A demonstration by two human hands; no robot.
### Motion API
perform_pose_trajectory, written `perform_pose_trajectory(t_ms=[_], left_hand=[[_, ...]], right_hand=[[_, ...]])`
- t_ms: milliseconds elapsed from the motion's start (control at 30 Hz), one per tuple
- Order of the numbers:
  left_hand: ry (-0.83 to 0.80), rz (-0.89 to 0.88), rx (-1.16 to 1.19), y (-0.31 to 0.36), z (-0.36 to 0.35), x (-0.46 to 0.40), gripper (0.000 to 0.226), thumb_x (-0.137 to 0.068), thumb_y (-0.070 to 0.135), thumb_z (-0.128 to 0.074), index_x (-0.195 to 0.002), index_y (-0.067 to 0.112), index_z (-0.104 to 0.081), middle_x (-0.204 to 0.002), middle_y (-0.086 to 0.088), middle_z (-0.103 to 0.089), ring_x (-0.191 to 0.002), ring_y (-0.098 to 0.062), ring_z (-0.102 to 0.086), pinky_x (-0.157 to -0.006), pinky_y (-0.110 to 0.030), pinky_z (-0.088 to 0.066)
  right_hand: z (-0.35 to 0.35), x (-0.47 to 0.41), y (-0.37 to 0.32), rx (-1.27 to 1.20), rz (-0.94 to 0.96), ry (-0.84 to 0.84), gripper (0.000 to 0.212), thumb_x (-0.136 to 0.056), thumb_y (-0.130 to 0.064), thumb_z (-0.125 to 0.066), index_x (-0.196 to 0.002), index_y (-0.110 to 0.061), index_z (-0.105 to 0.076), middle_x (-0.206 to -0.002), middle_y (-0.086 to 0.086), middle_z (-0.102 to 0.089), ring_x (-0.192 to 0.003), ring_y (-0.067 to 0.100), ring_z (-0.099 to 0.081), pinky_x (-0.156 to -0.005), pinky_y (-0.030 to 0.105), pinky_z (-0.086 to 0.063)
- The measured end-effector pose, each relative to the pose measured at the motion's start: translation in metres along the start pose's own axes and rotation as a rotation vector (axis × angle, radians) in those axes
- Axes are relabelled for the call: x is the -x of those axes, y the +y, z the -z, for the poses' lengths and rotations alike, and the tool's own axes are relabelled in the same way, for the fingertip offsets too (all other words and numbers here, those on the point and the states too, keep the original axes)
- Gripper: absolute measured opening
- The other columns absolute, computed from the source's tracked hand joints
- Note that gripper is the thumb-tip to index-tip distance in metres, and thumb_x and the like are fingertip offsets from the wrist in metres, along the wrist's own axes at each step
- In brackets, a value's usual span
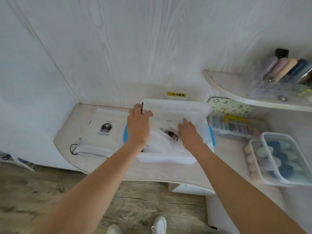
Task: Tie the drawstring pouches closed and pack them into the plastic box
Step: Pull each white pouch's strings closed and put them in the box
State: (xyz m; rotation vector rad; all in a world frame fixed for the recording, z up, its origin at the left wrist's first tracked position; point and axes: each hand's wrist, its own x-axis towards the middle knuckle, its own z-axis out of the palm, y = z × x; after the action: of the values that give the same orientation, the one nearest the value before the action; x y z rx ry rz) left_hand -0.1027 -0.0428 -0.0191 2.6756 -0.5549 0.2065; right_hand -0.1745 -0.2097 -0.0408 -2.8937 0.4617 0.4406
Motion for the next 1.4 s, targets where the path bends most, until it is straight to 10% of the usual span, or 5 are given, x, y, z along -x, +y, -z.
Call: perform_pose_trajectory(t_ms=[133, 600, 800, 1067, 1400], left_hand=[[-0.088, -0.243, -0.323, 0.005, -0.005, -0.003, 0.030, -0.057, -0.002, -0.079, -0.082, 0.013, -0.074, -0.097, -0.006, -0.057, -0.089, -0.024, -0.054, -0.073, -0.027, -0.043], [-0.859, -0.070, -0.305, -0.002, -0.041, -0.015, 0.072, -0.098, 0.046, -0.028, -0.148, 0.012, 0.013, -0.156, -0.017, 0.008, -0.145, -0.029, 0.005, -0.117, -0.040, -0.003], [-0.595, -0.168, -0.208, -0.005, -0.025, -0.010, 0.052, -0.096, 0.043, -0.038, -0.137, 0.011, -0.037, -0.142, -0.012, -0.039, -0.132, -0.028, -0.033, -0.104, -0.039, -0.031], [-0.028, -0.143, 0.078, -0.071, 0.039, -0.022, 0.029, -0.090, 0.014, -0.049, -0.117, 0.011, -0.058, -0.139, -0.004, -0.044, -0.127, -0.026, -0.037, -0.097, -0.037, -0.036], [-0.533, 0.020, 0.008, -0.258, 0.039, -0.011, 0.047, -0.094, 0.009, -0.039, -0.140, 0.016, -0.036, -0.143, -0.009, -0.040, -0.127, -0.029, -0.039, -0.102, -0.040, -0.037]], right_hand=[[-0.002, -0.001, 0.003, -0.016, -0.063, 0.082, 0.071, -0.086, 0.007, -0.053, -0.146, -0.009, -0.018, -0.155, 0.010, -0.005, -0.140, 0.028, -0.013, -0.108, 0.033, -0.032], [-0.014, -0.015, 0.008, -0.183, -0.200, -0.218, 0.065, -0.099, -0.047, -0.018, -0.148, -0.016, 0.011, -0.154, 0.007, 0.026, -0.143, 0.021, 0.018, -0.116, 0.042, -0.007], [0.000, -0.004, -0.011, -0.134, -0.208, -0.019, 0.050, -0.100, -0.038, -0.030, -0.142, -0.011, -0.030, -0.156, 0.016, 0.002, -0.144, 0.030, -0.002, -0.116, 0.042, -0.015], [0.024, 0.006, -0.130, -0.353, 0.134, 0.471, 0.034, -0.097, -0.016, -0.041, -0.130, -0.012, -0.048, -0.152, 0.000, -0.024, -0.141, 0.017, -0.013, -0.106, 0.033, -0.037], [-0.051, -0.021, -0.281, -0.370, 0.173, 0.108, 0.046, -0.095, -0.013, -0.043, -0.141, -0.012, -0.034, -0.144, 0.007, -0.036, -0.131, 0.023, -0.031, -0.103, 0.034, -0.035]])
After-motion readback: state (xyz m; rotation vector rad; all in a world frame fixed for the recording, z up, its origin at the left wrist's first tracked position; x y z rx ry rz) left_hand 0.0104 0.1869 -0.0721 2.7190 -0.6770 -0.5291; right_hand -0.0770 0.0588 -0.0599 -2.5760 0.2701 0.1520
